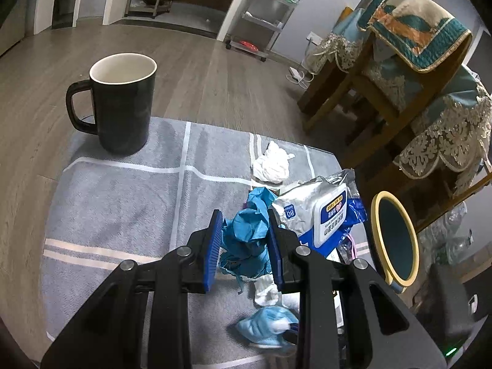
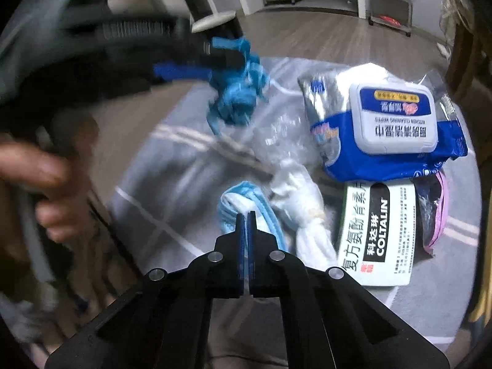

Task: Collect trash
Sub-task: 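Carry the glove and mask over the bin and open both tools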

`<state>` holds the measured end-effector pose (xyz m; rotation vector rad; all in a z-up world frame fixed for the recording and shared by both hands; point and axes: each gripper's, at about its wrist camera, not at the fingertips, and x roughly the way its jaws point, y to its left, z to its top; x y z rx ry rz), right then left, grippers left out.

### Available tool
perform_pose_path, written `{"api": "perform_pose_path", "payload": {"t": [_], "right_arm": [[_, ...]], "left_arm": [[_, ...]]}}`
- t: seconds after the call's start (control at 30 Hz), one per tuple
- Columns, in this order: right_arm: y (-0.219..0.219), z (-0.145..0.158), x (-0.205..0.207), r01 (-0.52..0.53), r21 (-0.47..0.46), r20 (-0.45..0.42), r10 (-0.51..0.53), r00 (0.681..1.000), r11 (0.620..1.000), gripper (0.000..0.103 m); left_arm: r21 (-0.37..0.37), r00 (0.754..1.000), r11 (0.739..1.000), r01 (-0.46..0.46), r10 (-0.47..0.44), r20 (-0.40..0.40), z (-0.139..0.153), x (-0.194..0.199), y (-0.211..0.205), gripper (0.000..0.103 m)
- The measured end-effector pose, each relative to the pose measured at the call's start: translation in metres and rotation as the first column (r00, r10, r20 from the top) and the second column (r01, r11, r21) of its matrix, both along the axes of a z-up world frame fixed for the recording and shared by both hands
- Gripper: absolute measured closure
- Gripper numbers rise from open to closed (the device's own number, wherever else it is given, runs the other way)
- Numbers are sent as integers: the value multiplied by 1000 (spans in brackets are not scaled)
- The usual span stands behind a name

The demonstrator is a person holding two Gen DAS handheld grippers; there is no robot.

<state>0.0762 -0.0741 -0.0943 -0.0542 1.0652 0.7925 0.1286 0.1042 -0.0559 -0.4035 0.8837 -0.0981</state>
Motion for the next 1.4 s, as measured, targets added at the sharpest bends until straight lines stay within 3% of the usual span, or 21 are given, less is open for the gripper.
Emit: {"api": "perform_pose_path", "payload": {"t": [0.1, 0.3, 0.7, 0.93, 1.4], "right_arm": [[-7, 17, 0, 20, 73, 6, -21, 1000, 997, 100], [-29, 49, 5, 66, 87, 83, -73, 994, 994, 100], [-135, 73, 25, 281, 118, 127, -295, 947, 952, 100], [-191, 68, 33, 427, 92, 147, -436, 888, 900, 100], [-264, 53, 30, 646, 144, 142, -661, 737, 750, 100]], "left_arm": [[1, 1000, 1000, -13, 13, 8, 1, -1, 3, 75], [5, 999, 1000, -18, 18, 28, 5, -2, 3, 76], [20, 991, 997, 69, -71, 112, 20, -9, -22, 76], [45, 966, 978, 202, -207, 153, 26, -15, -63, 75], [45, 921, 924, 381, -383, 74, 9, 0, -158, 76]]}}
